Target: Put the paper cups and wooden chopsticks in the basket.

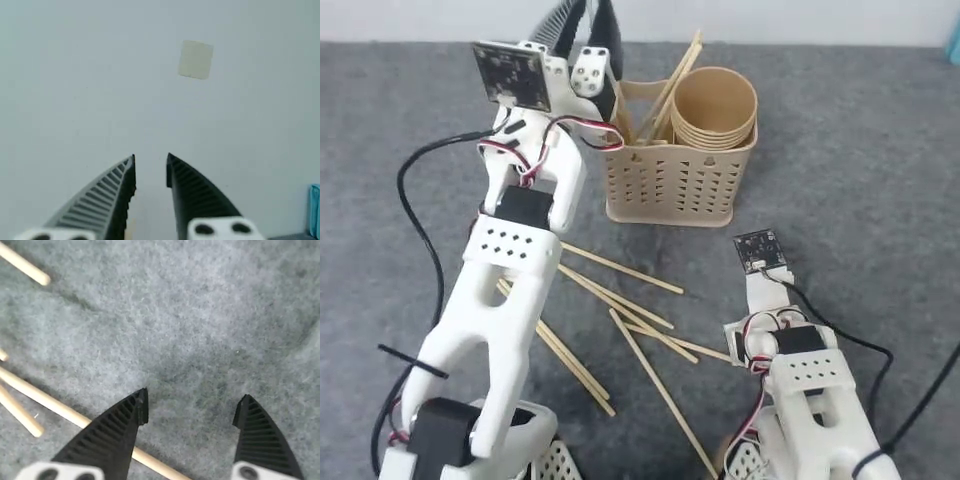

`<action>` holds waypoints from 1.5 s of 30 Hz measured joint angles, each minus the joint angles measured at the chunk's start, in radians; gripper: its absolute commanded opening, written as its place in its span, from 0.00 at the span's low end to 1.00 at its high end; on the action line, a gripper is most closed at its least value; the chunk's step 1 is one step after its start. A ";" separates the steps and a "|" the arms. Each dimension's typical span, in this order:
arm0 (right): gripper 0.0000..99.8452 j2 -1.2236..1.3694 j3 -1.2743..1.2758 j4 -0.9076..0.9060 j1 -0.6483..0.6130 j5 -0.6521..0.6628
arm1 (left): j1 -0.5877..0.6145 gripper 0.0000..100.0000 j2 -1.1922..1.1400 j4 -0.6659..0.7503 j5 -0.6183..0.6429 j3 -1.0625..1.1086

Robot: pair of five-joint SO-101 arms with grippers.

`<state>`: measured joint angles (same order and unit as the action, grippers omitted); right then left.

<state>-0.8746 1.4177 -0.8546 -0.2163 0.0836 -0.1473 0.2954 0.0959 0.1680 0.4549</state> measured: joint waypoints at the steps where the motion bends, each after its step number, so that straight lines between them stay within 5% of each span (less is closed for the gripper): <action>1: 0.28 0.000 0.000 0.000 0.000 0.002 | 0.005 0.15 0.000 -0.002 0.000 0.000; 6: 0.28 0.000 0.000 0.000 0.000 0.003 | 0.038 0.15 0.086 -0.144 0.000 0.002; 12: 0.29 0.000 0.000 0.000 0.000 0.003 | 0.114 0.15 0.434 -0.542 0.000 0.000; 20: 0.29 0.000 0.000 -0.003 0.000 0.009 | 0.517 0.15 0.921 -1.168 0.000 0.169; 25: 0.29 0.000 0.000 -0.008 -0.009 0.051 | 0.835 0.15 1.080 -1.105 0.005 0.554; 29: 0.29 0.000 -0.058 -0.104 -0.048 0.164 | 0.980 0.15 1.086 -0.976 0.005 0.848; 38: 0.29 0.000 -0.396 -0.328 -0.203 0.219 | 1.033 0.15 1.085 -0.822 -0.040 1.082; 45: 0.29 0.003 -0.400 -0.063 -0.466 0.126 | 1.115 0.15 1.085 -0.779 0.038 1.083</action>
<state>-0.8715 1.0173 -0.9175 -0.6828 0.2094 0.9682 1.3802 -0.6836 0.2064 1.5382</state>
